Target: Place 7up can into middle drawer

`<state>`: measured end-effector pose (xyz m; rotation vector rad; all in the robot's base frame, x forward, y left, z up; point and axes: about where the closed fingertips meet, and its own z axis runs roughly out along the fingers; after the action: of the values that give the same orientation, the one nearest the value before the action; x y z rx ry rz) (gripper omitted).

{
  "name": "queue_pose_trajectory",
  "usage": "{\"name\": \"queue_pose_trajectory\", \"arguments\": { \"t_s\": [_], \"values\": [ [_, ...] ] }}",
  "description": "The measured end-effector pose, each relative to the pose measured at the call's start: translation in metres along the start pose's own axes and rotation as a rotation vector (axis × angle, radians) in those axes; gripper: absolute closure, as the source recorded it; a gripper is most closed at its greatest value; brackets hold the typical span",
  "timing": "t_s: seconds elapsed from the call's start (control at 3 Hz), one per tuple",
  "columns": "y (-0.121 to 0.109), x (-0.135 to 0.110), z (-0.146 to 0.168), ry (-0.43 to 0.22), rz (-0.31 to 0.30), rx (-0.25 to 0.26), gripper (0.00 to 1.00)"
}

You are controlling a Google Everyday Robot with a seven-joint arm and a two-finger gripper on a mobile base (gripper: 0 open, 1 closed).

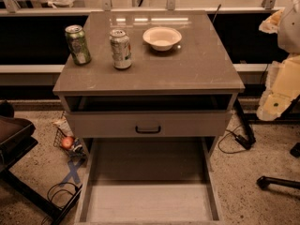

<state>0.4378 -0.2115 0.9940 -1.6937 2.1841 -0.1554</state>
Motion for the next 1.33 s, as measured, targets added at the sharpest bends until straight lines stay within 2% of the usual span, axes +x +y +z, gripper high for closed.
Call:
{"name": "queue_pose_trajectory", "arguments": {
  "t_s": [0.33, 0.67, 1.33],
  "values": [
    [0.000, 0.000, 0.000, 0.000, 0.000, 0.000, 0.00],
    [-0.011, -0.008, 0.001, -0.046, 0.019, 0.008, 0.00],
    [-0.048, -0.042, 0.015, -0.309, 0.114, 0.053, 0.00]
  ]
}}
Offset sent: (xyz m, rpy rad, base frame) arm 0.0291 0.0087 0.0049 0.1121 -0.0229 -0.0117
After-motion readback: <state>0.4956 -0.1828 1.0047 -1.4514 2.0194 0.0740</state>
